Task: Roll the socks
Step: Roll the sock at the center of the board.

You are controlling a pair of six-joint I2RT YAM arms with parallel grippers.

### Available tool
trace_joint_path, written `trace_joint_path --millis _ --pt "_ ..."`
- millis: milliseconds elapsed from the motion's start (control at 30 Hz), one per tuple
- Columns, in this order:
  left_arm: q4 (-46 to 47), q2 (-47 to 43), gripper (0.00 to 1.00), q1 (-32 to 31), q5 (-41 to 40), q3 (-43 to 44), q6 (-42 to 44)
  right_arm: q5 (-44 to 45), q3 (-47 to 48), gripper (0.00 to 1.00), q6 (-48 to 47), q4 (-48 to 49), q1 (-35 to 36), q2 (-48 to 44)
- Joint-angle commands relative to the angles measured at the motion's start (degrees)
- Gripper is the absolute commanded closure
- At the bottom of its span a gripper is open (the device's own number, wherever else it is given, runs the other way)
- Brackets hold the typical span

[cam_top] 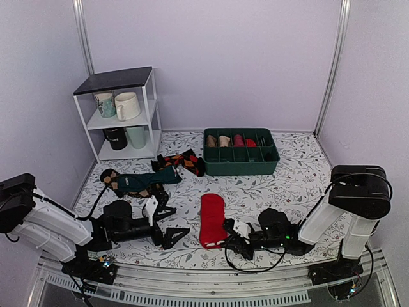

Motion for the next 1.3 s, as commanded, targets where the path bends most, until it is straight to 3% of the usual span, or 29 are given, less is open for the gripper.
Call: trace_joint_path --millis 0,333,467,667,833,1033,1167,1267 --pt "2.9 0.9 0.01 -1.3 4.9 0.4 6.7 -0.9 0.5 0.94 4.9 -6.7 0.3 -0.2" --pt "-2.8 3.7 0.02 -4.3 13.5 4.1 19.4 -8.1 9.9 1.0 17.8 -34.0 -1.8 -4.6" --pt "-6.6 6.8 0.03 -4.4 17.5 7.0 21.9 -14.0 10.8 1.0 20.3 -38.3 -5.2 -5.0" --pt "-11.0 15.2 0.11 -4.4 22.1 13.3 23.6 -15.3 13.9 1.0 19.1 -43.2 -5.9 -3.7" --pt "-14.8 22.4 0.24 -4.4 22.4 19.3 22.4 -16.0 14.1 1.0 18.8 -43.3 -6.0 -3.2" --pt "-15.0 24.4 0.3 -4.3 19.9 20.5 20.6 -16.5 14.1 1.0 18.4 -44.1 -6.0 -3.5" --pt "-14.8 24.9 0.55 -4.2 17.6 20.5 19.2 -16.8 14.1 1.0 18.4 -44.3 -6.1 -3.7" --pt "-13.8 24.6 0.56 -4.2 16.8 19.8 18.7 -16.9 14.0 1.0 18.4 -44.1 -6.1 -3.4"
